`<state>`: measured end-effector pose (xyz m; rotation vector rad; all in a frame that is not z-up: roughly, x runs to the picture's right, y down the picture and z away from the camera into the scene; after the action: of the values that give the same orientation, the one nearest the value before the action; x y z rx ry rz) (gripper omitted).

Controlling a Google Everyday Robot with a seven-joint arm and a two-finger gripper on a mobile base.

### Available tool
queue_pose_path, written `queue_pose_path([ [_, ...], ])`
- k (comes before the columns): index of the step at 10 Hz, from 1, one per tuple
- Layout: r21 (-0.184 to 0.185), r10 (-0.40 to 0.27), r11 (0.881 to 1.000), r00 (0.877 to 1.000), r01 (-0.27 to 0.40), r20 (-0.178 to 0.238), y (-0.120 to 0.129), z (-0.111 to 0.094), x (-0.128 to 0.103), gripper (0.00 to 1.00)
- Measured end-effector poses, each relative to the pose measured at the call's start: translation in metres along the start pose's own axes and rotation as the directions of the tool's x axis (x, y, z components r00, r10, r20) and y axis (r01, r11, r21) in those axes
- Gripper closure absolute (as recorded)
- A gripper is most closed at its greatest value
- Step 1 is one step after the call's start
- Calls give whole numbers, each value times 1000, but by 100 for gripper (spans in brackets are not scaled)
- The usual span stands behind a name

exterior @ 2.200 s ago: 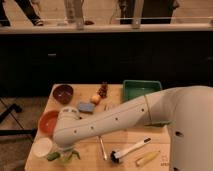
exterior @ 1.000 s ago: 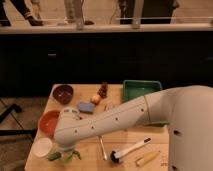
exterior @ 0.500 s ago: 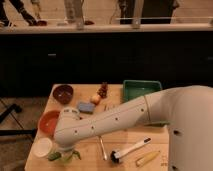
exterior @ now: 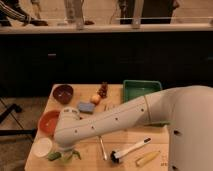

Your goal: Place pepper in plastic cup

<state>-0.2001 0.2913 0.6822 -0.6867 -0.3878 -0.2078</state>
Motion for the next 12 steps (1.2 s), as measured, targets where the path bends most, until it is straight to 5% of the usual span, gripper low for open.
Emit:
queue_pose_path([
  [5, 20, -4, 1000, 1000, 4, 23, -10, -15, -7, 98],
  [9, 47, 3, 999, 993, -9, 116, -11, -18, -2, 98],
  [12, 49, 1, 999, 991, -8, 134, -8, -18, -2, 98],
])
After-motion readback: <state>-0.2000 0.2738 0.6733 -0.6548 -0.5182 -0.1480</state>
